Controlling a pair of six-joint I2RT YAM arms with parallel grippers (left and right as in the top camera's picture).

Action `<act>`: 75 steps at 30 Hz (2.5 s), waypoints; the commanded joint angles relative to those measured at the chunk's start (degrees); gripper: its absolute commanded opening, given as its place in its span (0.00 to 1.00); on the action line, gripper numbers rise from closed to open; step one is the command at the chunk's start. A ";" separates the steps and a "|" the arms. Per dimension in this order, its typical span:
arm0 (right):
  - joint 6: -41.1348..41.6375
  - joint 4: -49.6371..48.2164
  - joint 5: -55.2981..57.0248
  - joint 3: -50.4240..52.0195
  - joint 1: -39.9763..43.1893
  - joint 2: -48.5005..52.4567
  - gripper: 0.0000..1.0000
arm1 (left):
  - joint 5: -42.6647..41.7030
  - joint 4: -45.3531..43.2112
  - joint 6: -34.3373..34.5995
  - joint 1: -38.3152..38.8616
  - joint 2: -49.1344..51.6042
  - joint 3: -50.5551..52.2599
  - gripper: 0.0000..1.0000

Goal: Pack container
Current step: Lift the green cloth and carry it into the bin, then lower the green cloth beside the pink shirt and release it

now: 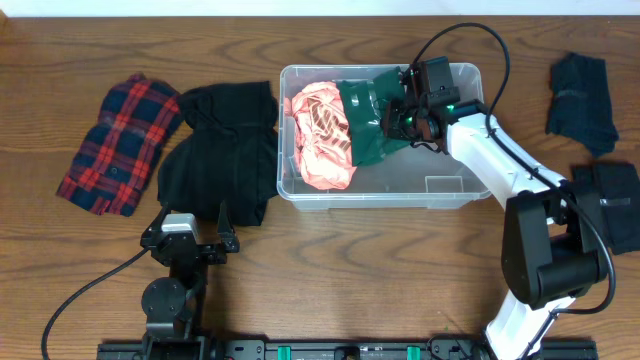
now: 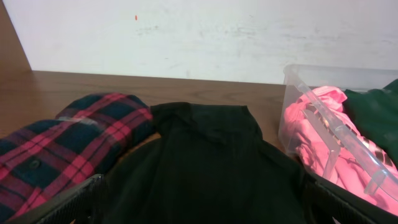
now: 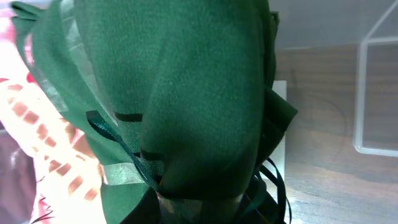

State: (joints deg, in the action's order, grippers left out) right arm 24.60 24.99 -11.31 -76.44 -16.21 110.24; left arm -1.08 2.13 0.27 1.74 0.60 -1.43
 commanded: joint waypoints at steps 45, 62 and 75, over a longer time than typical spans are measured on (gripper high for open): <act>-24.94 0.44 24.17 -0.81 -3.80 -4.26 0.48 | 1.38 1.90 0.92 0.33 -0.26 1.20 0.98; -11.54 6.93 29.90 -0.28 -3.67 -4.15 0.01 | 1.38 1.90 0.92 0.33 -0.26 1.20 0.98; -6.16 10.58 28.61 1.29 -3.65 -4.15 0.02 | 1.38 1.90 0.90 0.33 -0.26 1.20 0.98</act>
State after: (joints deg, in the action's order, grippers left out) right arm 15.62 34.74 18.26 -75.88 -19.62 107.28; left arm -1.08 2.13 0.27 1.74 0.60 -1.43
